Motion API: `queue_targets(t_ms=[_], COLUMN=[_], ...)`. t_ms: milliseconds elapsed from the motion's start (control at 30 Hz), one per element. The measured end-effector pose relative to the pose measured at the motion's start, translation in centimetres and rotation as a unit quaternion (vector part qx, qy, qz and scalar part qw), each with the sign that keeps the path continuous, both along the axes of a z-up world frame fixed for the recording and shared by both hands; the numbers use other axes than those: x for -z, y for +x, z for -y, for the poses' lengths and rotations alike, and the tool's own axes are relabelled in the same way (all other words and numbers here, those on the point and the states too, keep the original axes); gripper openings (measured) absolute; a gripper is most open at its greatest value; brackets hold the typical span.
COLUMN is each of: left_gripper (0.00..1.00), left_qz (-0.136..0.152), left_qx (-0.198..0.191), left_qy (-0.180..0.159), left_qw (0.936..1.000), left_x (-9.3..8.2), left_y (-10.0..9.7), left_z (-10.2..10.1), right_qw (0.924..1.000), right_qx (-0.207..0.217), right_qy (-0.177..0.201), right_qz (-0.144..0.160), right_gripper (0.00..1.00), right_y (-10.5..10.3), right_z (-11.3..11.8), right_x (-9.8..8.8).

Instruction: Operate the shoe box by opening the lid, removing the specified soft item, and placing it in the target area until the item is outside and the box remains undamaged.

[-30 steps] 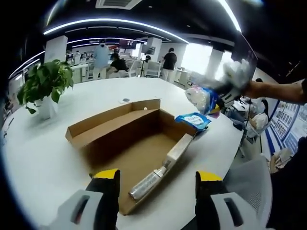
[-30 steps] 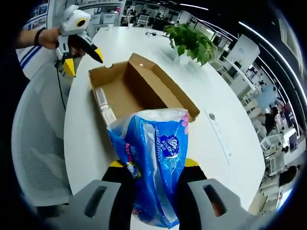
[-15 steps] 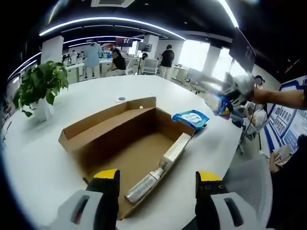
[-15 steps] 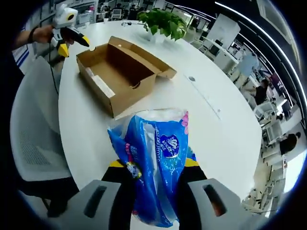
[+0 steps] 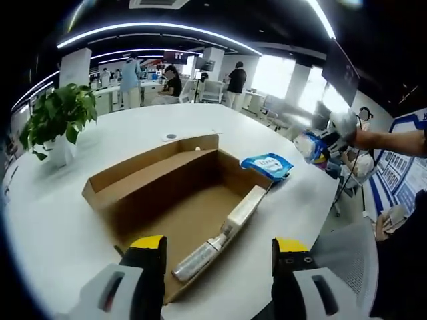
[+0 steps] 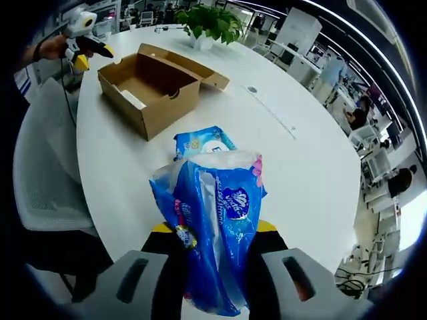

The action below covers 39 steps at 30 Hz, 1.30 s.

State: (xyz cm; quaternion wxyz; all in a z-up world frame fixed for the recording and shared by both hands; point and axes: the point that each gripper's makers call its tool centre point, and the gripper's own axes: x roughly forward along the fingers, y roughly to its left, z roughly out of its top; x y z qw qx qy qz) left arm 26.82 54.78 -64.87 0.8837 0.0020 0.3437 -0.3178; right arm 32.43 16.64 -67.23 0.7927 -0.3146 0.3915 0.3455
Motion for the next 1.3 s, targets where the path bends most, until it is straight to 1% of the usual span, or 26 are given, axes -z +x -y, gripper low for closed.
queue_targets(t_ms=[400, 567, 733, 833, 867, 900, 933, 1000, 1100, 1233, 1300], left_gripper=[0.65, 0.65, 0.65, 0.65, 0.65, 0.65, 0.65, 0.65, 0.65, 0.65, 0.65], left_qz=[-0.001, -0.003, -0.002, -0.002, -0.003, -0.003, -0.003, -0.004, -0.004, -0.006, -0.007], left_qx=[-0.009, -0.015, -0.022, -0.028, -0.03, -0.032, -0.035, -0.041, -0.051, -0.061, -0.064], left_qy=[-0.006, -0.006, -0.006, -0.005, -0.004, -0.003, -0.003, -0.001, 0.001, 0.005, 0.007], left_qw=[0.9999, 0.9999, 0.9997, 0.9996, 0.9995, 0.9995, 0.9994, 0.9992, 0.9987, 0.9981, 0.9979], left_x=[-0.1, 0.1, -0.1, -0.1, 0.0, 0.0, -0.1, -0.2, -0.3, -0.2, -0.2], left_y=[-0.4, -0.6, -0.8, -0.7, -0.7, -0.8, -0.9, -1.1, -1.2, -1.4, -1.5], left_z=[1.1, 1.2, 1.3, 1.1, 1.0, 0.8, 0.7, 0.3, -0.4, -1.2, -1.4], right_qw=[0.9999, 0.9997, 0.9971, 0.9931, 0.9927, 0.9912, 0.9889, 0.9839, 0.9779, 0.9764, 0.9758], right_qx=[-0.003, -0.011, -0.041, -0.067, -0.07, -0.076, -0.088, -0.106, -0.119, -0.112, -0.113], right_qy=[-0.007, -0.017, -0.059, -0.091, -0.093, -0.102, -0.114, -0.137, -0.164, -0.173, -0.175], right_qz=[-0.009, -0.014, -0.024, -0.029, -0.031, -0.038, -0.035, -0.043, -0.051, -0.064, -0.067], right_gripper=[0.27, 0.27, 0.28, 0.28, 0.28, 0.29, 0.29, 0.29, 0.29, 0.3, 0.3], right_y=[0.4, 1.2, 2.2, 3.2, 3.3, 3.6, 4.0, 4.4, 5.1, 6.1, 6.1], right_z=[1.5, 2.7, 4.3, 5.3, 5.4, 5.9, 6.3, 7.2, 8.5, 9.8, 9.8], right_x=[0.6, 1.0, 1.7, 2.2, 2.2, 2.5, 2.6, 3.2, 4.0, 5.4, 5.7])
